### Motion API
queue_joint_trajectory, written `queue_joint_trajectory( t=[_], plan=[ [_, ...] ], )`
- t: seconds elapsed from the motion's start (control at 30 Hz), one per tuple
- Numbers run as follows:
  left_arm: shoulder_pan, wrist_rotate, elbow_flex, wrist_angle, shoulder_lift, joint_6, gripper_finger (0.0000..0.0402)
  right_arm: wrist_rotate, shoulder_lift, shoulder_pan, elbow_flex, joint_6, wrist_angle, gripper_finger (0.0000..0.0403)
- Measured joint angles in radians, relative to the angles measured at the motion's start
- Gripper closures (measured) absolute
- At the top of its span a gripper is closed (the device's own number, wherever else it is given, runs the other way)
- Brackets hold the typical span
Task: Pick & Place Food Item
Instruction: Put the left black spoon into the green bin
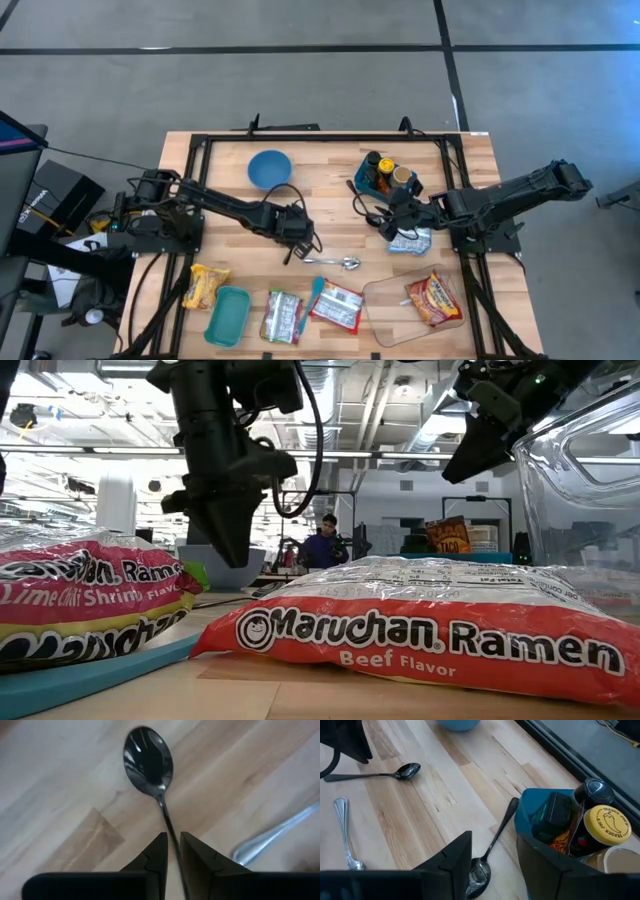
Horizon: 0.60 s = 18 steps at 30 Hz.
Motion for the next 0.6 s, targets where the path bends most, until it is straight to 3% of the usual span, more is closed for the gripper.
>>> queue_joint_trajectory(
  t=[0.6],
  plan=[
    [0.04,0.003,-0.001,0.047,0.0,0.019,0.0234,-0.001,0.0,0.0,0.0,0.019,0.006,0.0253]
  ],
)
